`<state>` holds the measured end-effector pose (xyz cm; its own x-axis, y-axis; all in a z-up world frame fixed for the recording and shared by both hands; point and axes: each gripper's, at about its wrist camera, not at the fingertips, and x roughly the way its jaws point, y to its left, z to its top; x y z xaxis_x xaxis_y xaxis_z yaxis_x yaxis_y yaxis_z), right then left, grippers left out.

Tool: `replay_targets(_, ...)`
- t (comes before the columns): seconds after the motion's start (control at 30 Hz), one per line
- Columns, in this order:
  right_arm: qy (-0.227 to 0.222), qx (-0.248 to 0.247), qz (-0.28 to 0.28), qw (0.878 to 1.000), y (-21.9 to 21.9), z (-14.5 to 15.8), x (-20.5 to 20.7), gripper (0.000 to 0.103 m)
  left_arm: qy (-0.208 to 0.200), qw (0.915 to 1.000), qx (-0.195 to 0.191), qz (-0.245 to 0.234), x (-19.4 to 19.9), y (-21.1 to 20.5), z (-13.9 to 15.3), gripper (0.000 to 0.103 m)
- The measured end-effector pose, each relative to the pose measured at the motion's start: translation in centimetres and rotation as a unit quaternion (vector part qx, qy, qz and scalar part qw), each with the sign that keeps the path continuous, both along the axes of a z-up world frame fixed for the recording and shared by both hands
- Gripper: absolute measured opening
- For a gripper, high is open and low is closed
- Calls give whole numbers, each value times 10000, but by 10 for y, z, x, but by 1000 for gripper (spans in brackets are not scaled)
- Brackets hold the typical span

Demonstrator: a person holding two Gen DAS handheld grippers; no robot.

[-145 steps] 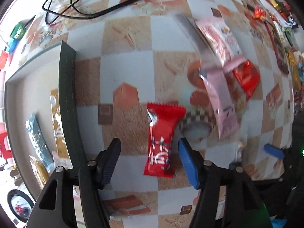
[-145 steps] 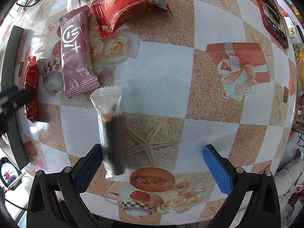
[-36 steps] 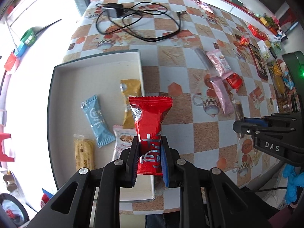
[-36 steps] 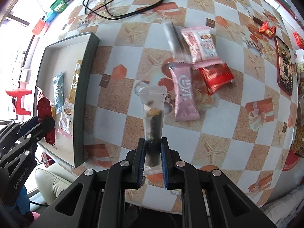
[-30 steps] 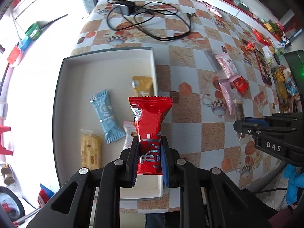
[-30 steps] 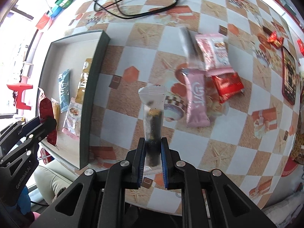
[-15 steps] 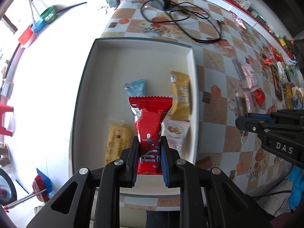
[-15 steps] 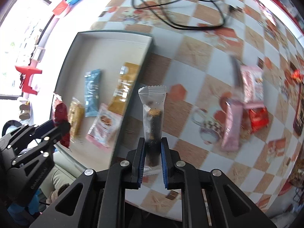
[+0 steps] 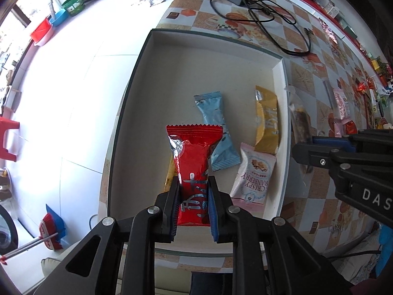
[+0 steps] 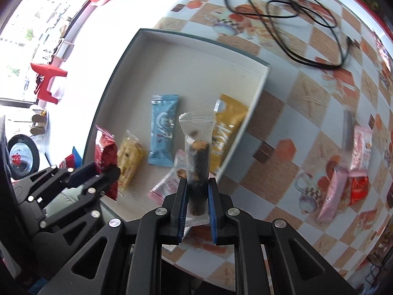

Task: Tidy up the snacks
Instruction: 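Carry the red candy with left while right carries the stick packet over the white tray, then open both grippers to drop the red candy and stick packet into the tray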

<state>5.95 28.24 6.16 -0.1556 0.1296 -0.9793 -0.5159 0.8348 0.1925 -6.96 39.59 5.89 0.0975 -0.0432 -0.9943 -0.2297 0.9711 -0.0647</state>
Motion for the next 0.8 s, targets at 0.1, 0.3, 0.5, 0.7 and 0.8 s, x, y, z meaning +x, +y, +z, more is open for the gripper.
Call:
replay_targets(0.1,45,8,68,10000,14,-4,0,17,51,10000,-11,40,0,4,-4,23)
replay_targets(0.3,193,-25,130,9997,28,-15,1,17,134,9999,-17,27,5,7,-10,23)
replay_targets(0.5,298,-59,62,9995,38,-22,2,17,250,9997,7,-4,7,7,-18,23)
replay_targets(0.7,376,-110,38,9992,50,-29,4,17,309,9995,75,-19,9,2,-21,27)
replay_targets(0.8,407,-188,17,9990,44,-31,5,17,296,9995,142,1,12,-1,-20,63)
